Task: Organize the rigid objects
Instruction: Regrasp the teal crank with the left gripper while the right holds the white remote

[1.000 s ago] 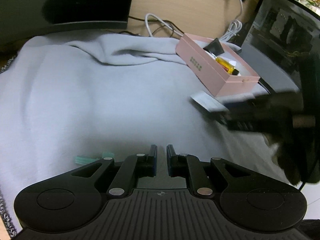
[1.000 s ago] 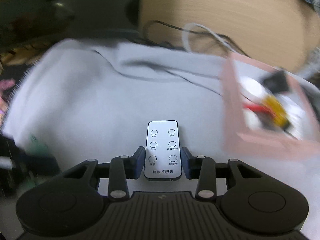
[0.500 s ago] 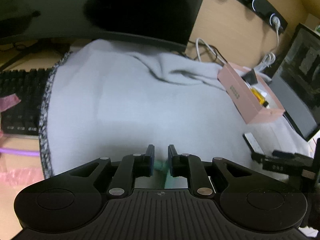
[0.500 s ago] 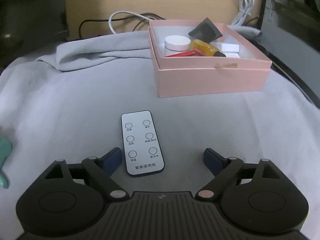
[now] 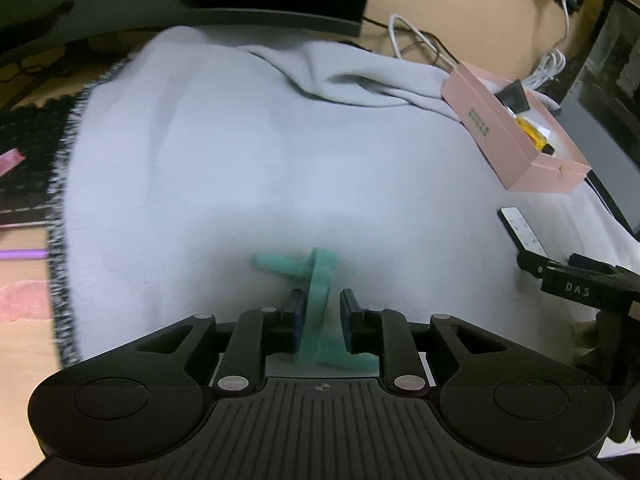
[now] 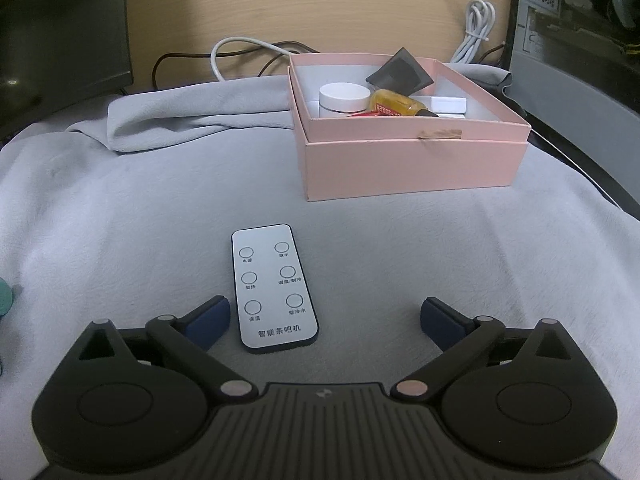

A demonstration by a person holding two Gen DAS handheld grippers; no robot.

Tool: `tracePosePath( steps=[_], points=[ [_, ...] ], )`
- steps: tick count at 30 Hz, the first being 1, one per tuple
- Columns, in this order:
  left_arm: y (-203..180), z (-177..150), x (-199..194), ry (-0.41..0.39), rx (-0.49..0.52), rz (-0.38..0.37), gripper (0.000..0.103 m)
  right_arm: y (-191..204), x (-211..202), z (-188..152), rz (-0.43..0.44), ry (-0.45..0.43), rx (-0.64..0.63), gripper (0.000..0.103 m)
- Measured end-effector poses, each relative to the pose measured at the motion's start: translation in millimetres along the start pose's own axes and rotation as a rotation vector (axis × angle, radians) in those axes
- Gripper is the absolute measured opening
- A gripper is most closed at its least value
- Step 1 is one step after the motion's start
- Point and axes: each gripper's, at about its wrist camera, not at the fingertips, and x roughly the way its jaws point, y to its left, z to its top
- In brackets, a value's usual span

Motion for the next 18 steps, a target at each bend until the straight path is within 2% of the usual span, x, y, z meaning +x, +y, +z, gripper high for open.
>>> tracePosePath(
  steps=[3,6,11,13,16,18],
  points=[
    [-13,5,10,-0.014,0.02,-0.028,0.022,0,-1,-1,-0.001,-0.001,0.001,0.102],
    [-27,12,21,-0.039,0.059,-0.06,0.032,0,-1,-1,0.003,-0.002,0.002,0.102],
    [-52,16,34,-0.036,0.155,-0.102,0.035,0,-2,-2,0.007,-0.003,0.002,0.103],
    [-64,14,36,-0.036,0.232,-0.105,0.047,0,-2,-2,0.009,-0.002,0.002,0.103],
    [-73,10,38,-0.035,0.288,-0.119,0.066,-1,-2,-2,0.013,-0.002,0.0,0.103],
    [-76,8,39,-0.035,0.327,-0.132,0.073,-1,-2,-2,0.014,-0.002,-0.002,0.103]
  ],
)
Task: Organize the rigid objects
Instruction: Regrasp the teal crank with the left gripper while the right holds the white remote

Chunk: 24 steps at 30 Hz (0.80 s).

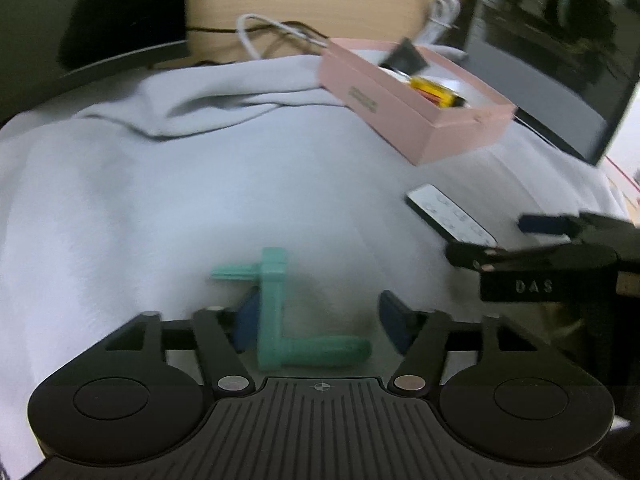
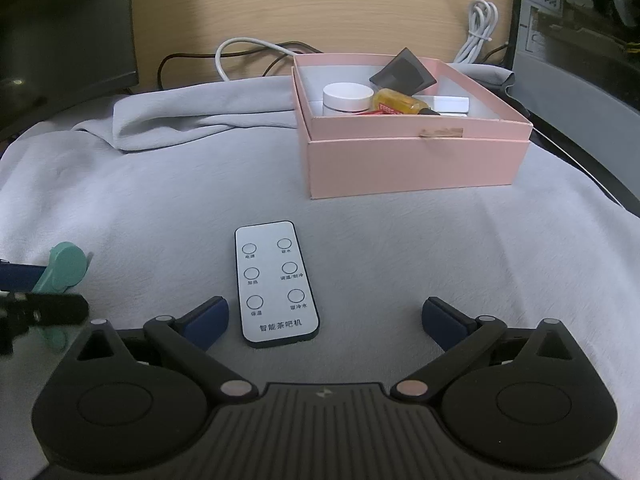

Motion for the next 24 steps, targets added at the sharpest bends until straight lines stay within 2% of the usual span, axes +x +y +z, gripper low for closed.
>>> tracePosePath(
  steps=[2,4,7,9,11,14,20,24],
  points=[
    [-1,-1,-1,-0.005,0.012,-0.011,0.073,0,0,0,0.002,0.0,-0.001,0.103],
    [4,-5,-9,-0.044,-0.033,-0.016,0.068,0,0,0,0.003,0.0,-0.002,0.103],
    [6,-9,-23,-0.13,-0.011,0.074,0.067,-1,1,0,0.005,0.0,-0.002,0.103],
    [11,-7,-21,-0.114,-0.009,0.105,0.067,-2,1,0,0.007,0.0,-0.003,0.103],
    [20,-4,-13,-0.075,-0.032,0.104,0.067,-2,1,0,0.008,0.0,-0.003,0.103],
    [27,0,-3,-0.057,-0.03,0.117,0.067,-2,1,0,0.007,0.0,-0.002,0.103],
    [27,6,10,-0.037,-0.015,0.075,0.06,-2,1,0,0.008,0.0,-0.003,0.103],
    [28,3,12,-0.055,-0.011,0.068,0.06,-1,1,0,0.004,0.001,0.0,0.103]
  ],
)
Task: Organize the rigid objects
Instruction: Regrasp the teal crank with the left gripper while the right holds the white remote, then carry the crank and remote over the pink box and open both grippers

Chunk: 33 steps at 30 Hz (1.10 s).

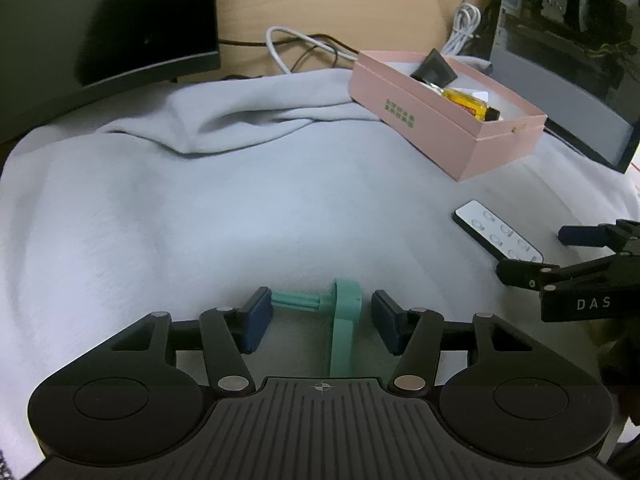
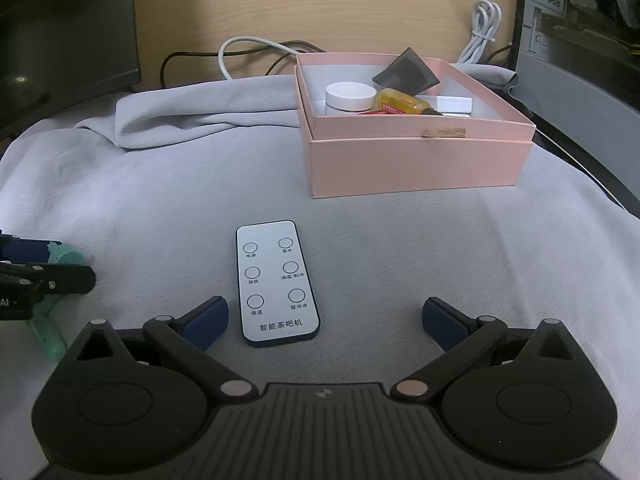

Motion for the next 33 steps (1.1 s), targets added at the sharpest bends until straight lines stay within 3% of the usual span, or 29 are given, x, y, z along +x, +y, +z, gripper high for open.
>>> tracePosePath(
  steps=[4,6,9,11,14,16,18,21,26,30,33],
  points=[
    [9,1,-1,-0.013,-0.1,-0.02,0.06,0,0,0,-0.001,0.001,0.0,0.103],
    [8,1,-1,-0.013,-0.091,-0.019,0.059,0,1,1,0.0,0.007,-0.008,0.103],
    [4,0,-1,-0.021,-0.024,0.017,0.049,3,3,7,0.009,0.028,-0.052,0.102],
    [6,-1,-2,-0.026,-0.027,0.007,0.049,9,4,12,0.019,0.02,-0.112,0.096],
    [10,-1,-3,-0.023,-0.036,0.001,0.049,16,6,21,0.075,0.033,-0.172,0.077],
    [8,-1,-6,-0.015,-0.03,0.003,0.049,15,6,28,0.139,0.077,-0.162,0.052],
    [2,-1,-9,0.0,-0.009,-0.011,0.049,14,4,34,0.151,0.115,-0.168,0.039],
    [-16,-3,-18,0.027,0.035,-0.07,0.049,7,-8,37,0.173,0.155,-0.162,0.038],
    [-50,7,-28,0.044,0.073,-0.175,0.049,-15,-53,33,0.177,0.127,-0.153,0.038],
    [-72,53,-37,-0.062,0.117,-0.213,0.049,-42,-85,39,0.134,0.051,-0.142,0.038],
    [-83,105,-43,-0.169,0.133,-0.233,0.049,-60,-103,44,0.103,-0.016,-0.127,0.038]
  ],
)
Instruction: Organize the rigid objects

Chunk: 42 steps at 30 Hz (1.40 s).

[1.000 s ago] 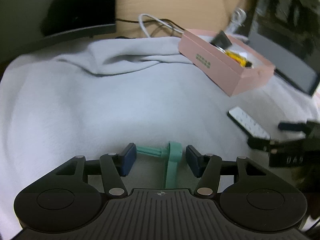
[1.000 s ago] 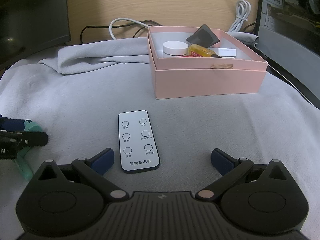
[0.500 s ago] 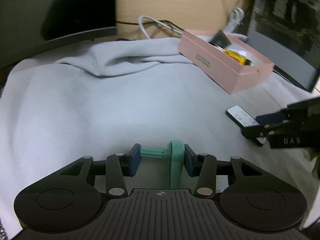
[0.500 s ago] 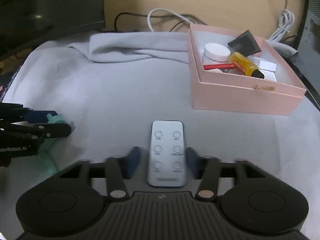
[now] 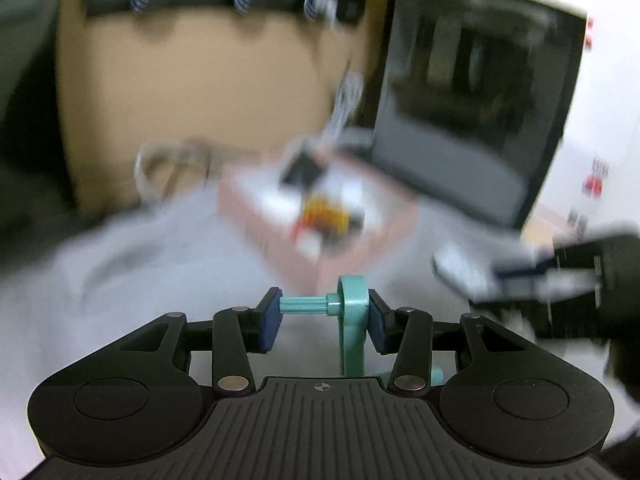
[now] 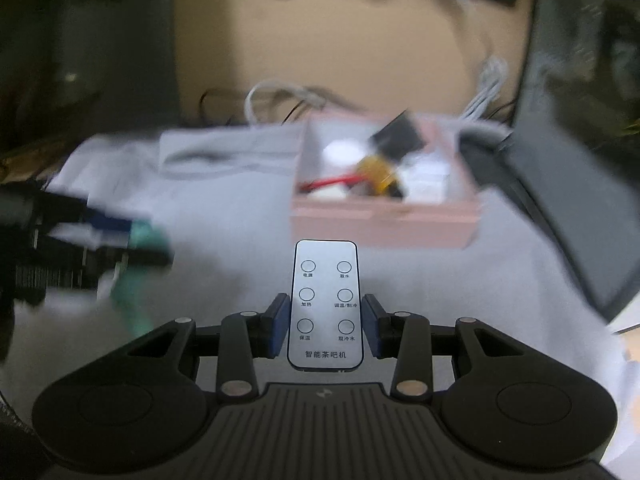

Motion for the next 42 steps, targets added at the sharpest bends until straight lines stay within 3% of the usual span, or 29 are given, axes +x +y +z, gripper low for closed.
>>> tracePosePath(
  steps=[6,11,19,26,29,35,36,37,39,42],
  points=[
    [-2,89,35,-0.137,0.048,-0.005,0.049,-30,-20,0,-0.06,-0.06,0.043,0.038],
    [5,119,94,-0.01,-0.059,-0.033,0.051,-48,-23,-3,-0.082,-0.057,0.079,0.038],
    [9,90,120,0.018,-0.069,0.072,0.045,-62,-16,-14,-0.086,-0.022,0.132,0.038],
    [23,46,79,0.009,-0.205,0.128,0.045,-66,8,-7,-0.051,0.028,0.146,0.038],
    [24,31,54,0.004,-0.238,0.157,0.044,-68,14,21,-0.03,-0.012,0.123,0.038],
    [24,7,23,0.001,-0.273,0.217,0.044,-69,38,110,-0.009,-0.123,0.072,0.038],
    [25,3,22,0.007,-0.273,0.235,0.044,-70,46,125,0.002,-0.132,0.079,0.041],
    [27,-3,21,0.017,-0.275,0.259,0.044,-71,56,138,0.008,-0.132,0.082,0.056],
    [31,-12,20,0.037,-0.282,0.284,0.044,-69,77,153,-0.024,-0.117,0.084,0.07],
    [40,-29,24,0.079,-0.299,0.309,0.044,-62,92,142,-0.069,-0.103,0.104,0.07]
  ],
)
